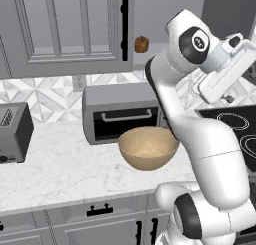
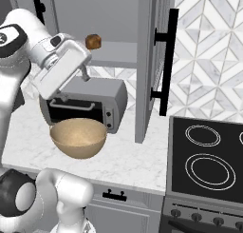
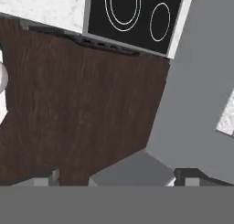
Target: Open the cabinet, pick up the bread from the cabinet and place it in the basket. Then move the basket to the dining counter.
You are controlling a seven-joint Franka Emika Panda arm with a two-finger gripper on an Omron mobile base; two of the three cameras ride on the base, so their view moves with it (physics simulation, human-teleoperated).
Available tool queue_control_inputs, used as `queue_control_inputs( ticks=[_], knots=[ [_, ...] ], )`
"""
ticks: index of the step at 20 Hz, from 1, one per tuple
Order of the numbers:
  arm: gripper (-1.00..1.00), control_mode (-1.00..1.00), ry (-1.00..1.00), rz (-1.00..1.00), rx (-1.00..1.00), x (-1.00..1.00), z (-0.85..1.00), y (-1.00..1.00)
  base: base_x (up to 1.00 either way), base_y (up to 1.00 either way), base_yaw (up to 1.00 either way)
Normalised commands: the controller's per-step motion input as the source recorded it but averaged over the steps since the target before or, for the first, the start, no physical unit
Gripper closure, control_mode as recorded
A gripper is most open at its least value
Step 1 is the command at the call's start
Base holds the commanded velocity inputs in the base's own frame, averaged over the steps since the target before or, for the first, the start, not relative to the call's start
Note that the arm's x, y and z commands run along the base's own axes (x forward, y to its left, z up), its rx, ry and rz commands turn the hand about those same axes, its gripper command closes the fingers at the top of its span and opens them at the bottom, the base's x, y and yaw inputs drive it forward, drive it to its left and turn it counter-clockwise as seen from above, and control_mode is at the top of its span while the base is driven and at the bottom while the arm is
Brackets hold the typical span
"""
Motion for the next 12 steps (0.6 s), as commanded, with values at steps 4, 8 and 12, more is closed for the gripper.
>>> queue_control_inputs(
  ticks=[4,8,12],
  knots=[
    [-1.0,-1.0,-0.34,-0.12,0.72,0.48,-1.0,0.96,0.0,0.0,0.0],
    [-1.0,-1.0,-0.37,-0.15,0.73,0.59,-1.0,0.91,0.0,0.0,0.0],
    [-1.0,-1.0,-0.45,-0.19,0.53,0.76,-0.82,0.82,0.0,0.0,0.0]
  ],
)
